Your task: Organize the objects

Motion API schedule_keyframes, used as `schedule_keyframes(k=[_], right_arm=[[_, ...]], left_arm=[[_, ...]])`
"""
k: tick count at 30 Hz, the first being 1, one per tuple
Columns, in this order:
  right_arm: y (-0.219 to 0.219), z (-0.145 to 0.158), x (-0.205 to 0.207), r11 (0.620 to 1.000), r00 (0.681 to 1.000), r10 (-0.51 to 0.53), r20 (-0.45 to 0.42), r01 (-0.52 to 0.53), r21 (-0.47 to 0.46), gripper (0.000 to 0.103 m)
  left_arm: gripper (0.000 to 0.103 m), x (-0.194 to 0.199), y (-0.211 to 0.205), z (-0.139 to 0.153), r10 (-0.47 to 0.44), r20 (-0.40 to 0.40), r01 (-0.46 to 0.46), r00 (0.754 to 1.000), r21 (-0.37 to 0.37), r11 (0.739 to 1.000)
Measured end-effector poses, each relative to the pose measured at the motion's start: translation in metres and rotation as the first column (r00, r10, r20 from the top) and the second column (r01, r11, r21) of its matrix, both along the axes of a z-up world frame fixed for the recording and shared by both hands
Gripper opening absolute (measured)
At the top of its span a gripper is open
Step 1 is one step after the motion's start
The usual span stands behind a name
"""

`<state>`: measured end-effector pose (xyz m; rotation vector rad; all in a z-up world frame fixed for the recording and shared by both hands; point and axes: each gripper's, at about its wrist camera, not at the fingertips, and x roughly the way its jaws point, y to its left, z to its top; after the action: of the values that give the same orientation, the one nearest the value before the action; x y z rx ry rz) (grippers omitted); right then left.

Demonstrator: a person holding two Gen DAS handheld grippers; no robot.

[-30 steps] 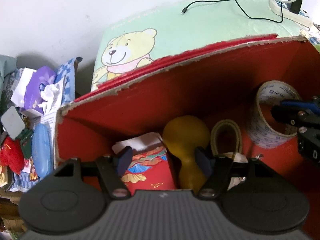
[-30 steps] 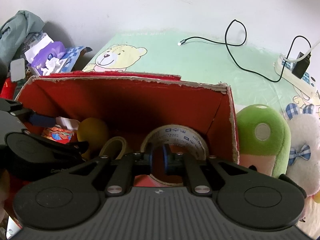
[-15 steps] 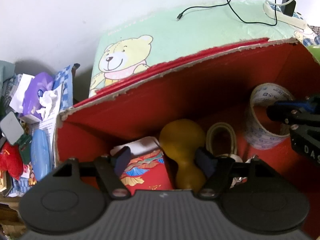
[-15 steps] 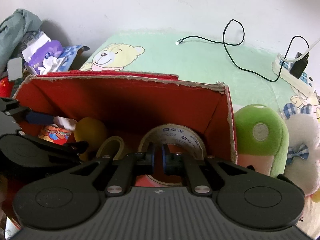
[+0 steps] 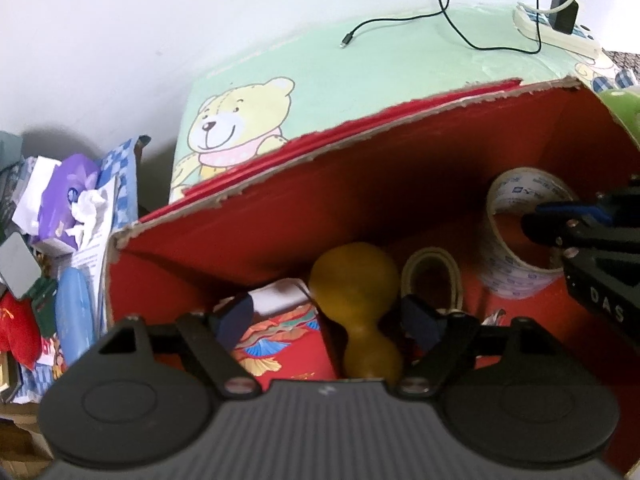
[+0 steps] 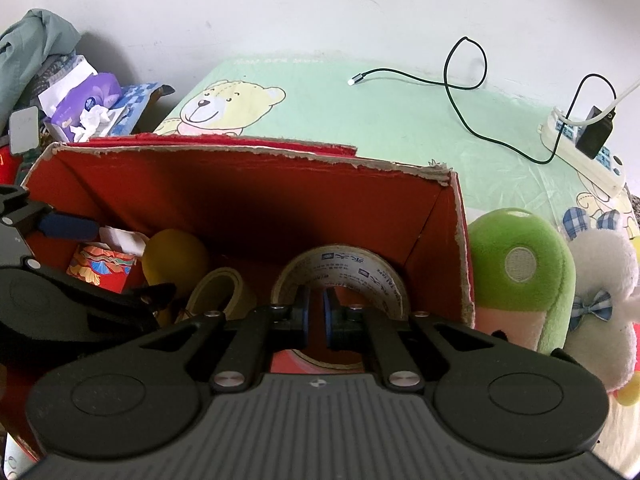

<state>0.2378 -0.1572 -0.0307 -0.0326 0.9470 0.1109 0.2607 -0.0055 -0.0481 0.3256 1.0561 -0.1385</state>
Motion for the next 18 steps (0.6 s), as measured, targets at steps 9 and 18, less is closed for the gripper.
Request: schedule_keyframes(k=[9,18], right_arm=[[0.0022,-0.0008,-0.0004,1.0,1.0,-0.003,0.004,0.003,-0.011,0.003],[0.0025,-0.0015,-0.0007,1.0,1.0,-0.005,0.009,0.005,-0.014,0.004]], left_arm=[[0.08,-0.0026,-0.0015,0.0006,-0.027,-0.002,0.027,1.0,-0.001,1.0],[0.083,0.001,0.0003,-0.001,-0.009,-0.025,0.009,1.0,0.001,1.0]])
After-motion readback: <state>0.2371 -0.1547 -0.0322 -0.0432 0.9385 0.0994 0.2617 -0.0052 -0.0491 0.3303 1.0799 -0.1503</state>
